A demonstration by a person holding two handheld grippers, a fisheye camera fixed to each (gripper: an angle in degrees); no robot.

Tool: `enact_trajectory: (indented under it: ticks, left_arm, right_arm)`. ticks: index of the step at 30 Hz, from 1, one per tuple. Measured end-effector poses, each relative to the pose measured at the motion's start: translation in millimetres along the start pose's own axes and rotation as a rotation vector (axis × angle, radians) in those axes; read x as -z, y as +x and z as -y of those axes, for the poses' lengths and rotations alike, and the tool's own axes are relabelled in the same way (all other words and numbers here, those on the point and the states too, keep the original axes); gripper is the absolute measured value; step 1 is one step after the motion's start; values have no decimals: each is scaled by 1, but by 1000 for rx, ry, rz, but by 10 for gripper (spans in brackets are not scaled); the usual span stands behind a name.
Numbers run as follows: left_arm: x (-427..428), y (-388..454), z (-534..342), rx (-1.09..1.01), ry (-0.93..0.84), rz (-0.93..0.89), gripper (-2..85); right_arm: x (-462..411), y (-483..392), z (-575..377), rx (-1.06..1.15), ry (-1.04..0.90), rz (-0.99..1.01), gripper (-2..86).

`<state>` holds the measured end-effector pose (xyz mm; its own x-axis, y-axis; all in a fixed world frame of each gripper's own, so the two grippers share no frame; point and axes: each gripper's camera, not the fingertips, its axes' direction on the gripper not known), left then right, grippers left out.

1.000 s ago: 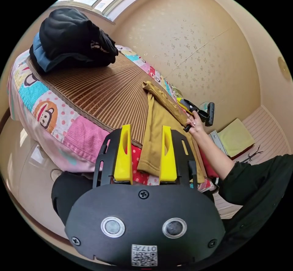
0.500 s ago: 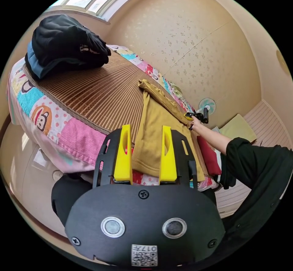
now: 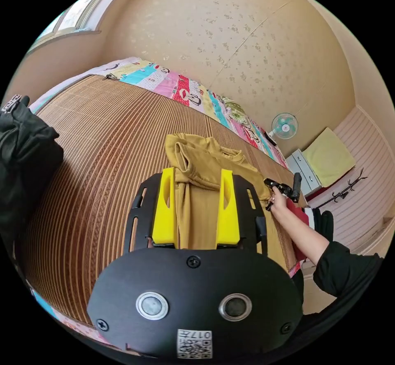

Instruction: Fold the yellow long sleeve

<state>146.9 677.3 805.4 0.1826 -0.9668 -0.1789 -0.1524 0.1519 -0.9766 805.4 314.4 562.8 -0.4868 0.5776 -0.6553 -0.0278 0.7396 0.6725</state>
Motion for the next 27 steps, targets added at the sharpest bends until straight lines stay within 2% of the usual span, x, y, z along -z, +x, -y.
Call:
enact_trajectory:
  ticks: [4,6,7,11,13,14,15,17,19,22,25,27]
  left_arm:
    - [-69,-6,48,56,-107,56,131]
    - [-107,-3,60,45,-211,96,53]
    - [-111,-1,61,40,-214,109,43]
    - [-68,15,46,-24,117,92,3]
    - [-71,9,47,20,129,140,3]
    - [-82,0,50,44,82,127,10]
    - [-97,-8,54,56,-3,72,26]
    - [-101,-16,52,63,-61,6,70]
    - [-77,-15,38,43,-21,0,108]
    - [-22,-13,-7,6,19,-42,121]
    - [22,-9,-72,-27,-123,-207,126]
    - [53,-1,-133,-32,-208,-172,134]
  right_arm:
    - [11,27,9,-41,-26,131,11]
    - [17,40,12,-43,-45,196,16]
    - [23,49,12,-41,-56,233,18]
    - [69,77,-2,18,0,313,21]
    - [88,87,-14,47,10,337,23]
    - [100,93,-22,65,4,349,25]
    - [107,95,-27,77,-2,353,26]
    - [133,104,-47,147,-36,363,33]
    - [160,112,-68,216,-53,370,41]
    - [206,128,-113,367,-108,377,64]
    - [237,150,-162,479,-228,397,87]
    - [247,166,-186,484,-302,400,96]
